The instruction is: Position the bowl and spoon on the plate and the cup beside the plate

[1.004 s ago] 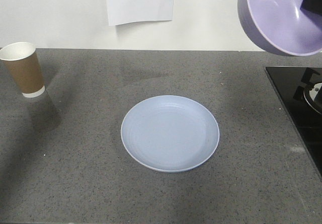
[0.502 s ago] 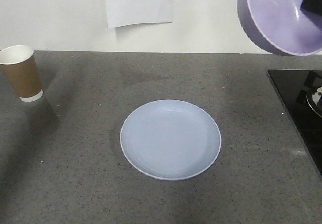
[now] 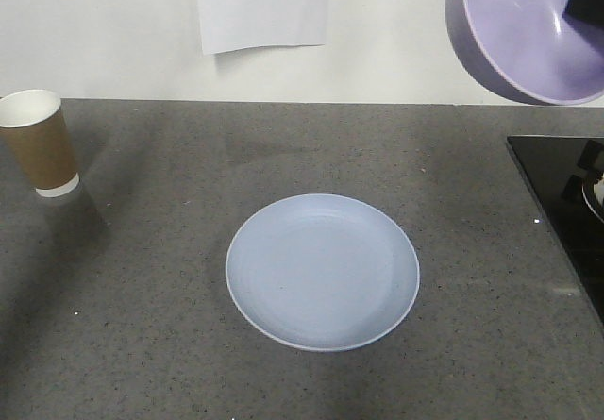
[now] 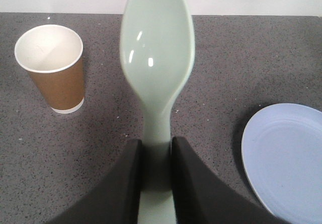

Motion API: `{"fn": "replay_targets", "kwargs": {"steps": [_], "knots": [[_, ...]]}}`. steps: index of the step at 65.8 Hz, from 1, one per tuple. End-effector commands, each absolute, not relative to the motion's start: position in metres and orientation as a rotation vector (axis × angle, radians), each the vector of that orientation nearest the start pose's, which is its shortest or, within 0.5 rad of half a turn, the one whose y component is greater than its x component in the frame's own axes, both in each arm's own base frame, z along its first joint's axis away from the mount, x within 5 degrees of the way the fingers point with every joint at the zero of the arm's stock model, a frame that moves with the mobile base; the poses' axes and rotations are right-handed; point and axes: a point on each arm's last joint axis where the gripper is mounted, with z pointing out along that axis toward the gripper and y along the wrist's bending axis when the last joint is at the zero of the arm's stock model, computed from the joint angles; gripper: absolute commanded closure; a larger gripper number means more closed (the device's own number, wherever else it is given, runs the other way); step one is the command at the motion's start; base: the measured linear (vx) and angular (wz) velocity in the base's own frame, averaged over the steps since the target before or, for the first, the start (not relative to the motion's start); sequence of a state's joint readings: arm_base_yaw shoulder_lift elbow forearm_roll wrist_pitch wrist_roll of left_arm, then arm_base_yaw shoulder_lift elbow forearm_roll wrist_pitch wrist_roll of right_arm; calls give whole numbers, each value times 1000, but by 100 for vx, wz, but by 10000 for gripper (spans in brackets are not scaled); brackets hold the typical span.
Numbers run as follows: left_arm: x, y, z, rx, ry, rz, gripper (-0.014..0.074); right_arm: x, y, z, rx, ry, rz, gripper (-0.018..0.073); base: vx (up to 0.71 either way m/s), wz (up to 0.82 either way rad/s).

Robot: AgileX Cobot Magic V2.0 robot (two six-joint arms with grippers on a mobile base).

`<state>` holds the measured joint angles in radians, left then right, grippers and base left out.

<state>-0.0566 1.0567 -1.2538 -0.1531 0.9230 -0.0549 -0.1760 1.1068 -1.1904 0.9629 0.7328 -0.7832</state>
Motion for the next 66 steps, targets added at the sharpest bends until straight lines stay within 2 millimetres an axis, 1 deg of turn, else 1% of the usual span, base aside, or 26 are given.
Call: {"fn": "replay_targets", "kwargs": {"steps": [1,66], "knots": [[197,-24,442,-35,2108,-274,602,223,11,453,-186,1748,444,569,3,1],[197,-24,442,-35,2108,-274,602,223,11,453,-186,1748,444,569,3,1]]}}
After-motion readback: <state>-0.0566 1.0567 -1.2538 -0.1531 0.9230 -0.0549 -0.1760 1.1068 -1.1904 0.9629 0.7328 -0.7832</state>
